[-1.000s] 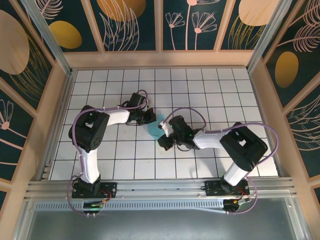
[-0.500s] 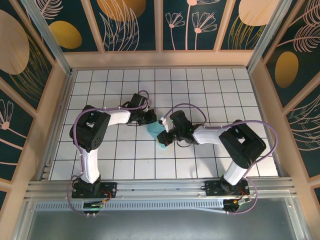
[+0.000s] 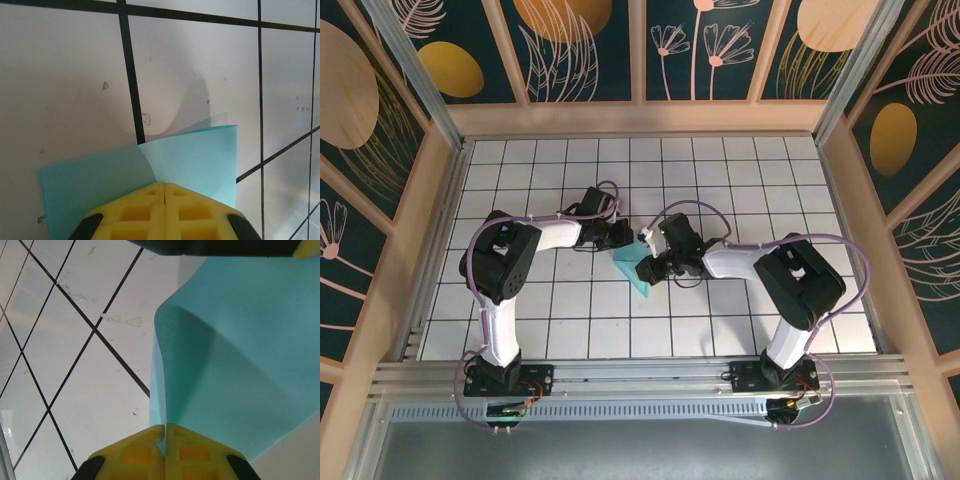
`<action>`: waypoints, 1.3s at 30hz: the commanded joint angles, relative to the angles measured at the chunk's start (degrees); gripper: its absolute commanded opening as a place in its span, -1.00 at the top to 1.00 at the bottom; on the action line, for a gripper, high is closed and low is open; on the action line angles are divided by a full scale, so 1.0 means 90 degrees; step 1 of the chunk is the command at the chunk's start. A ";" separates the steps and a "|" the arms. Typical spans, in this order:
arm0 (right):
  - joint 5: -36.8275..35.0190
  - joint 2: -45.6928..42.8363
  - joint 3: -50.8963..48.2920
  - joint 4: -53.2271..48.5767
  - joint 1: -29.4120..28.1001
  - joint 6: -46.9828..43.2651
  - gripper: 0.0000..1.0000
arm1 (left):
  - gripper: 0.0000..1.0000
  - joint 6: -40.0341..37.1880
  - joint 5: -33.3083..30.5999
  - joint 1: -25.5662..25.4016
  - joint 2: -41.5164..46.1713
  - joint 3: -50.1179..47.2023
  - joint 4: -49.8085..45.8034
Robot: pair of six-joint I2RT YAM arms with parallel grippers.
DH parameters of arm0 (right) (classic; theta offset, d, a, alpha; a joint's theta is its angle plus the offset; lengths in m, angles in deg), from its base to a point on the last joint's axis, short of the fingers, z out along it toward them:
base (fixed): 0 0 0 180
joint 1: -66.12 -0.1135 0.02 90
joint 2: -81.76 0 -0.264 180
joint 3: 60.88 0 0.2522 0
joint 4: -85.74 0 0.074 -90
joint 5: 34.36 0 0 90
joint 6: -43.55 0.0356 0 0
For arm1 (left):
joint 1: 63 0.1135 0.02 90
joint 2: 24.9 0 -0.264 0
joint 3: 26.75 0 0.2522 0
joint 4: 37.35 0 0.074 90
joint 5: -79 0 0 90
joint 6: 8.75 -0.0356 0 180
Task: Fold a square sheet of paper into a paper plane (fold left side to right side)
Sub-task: Third fold the triangle at the center of the table.
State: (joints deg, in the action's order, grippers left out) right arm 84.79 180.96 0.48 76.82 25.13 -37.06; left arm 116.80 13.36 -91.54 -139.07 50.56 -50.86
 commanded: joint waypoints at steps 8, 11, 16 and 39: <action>0.0390 0.0357 0.0268 -0.0379 0.0198 0.0053 1.00 | 1.00 -0.0141 -0.0431 -0.0052 -0.0236 -0.0079 -0.0437; 0.0471 0.0420 0.0259 -0.0345 0.0209 0.0107 0.95 | 1.00 -0.0141 -0.0431 -0.0052 -0.0258 -0.0059 -0.0438; 0.0444 0.0350 0.0222 -0.0204 0.0238 0.0167 0.89 | 1.00 -0.0132 -0.0426 -0.0061 -0.0250 -0.0079 -0.0438; 0.0215 0.0104 0.0343 -0.0319 0.0358 0.0052 0.97 | 1.00 -0.0107 -0.0500 -0.0062 -0.0292 -0.0069 -0.0458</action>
State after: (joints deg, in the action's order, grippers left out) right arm 87.26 182.91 1.90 74.62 27.95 -35.95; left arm 116.80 12.38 -91.84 -139.07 50.69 -50.88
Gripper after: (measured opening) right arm 0.052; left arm 0.043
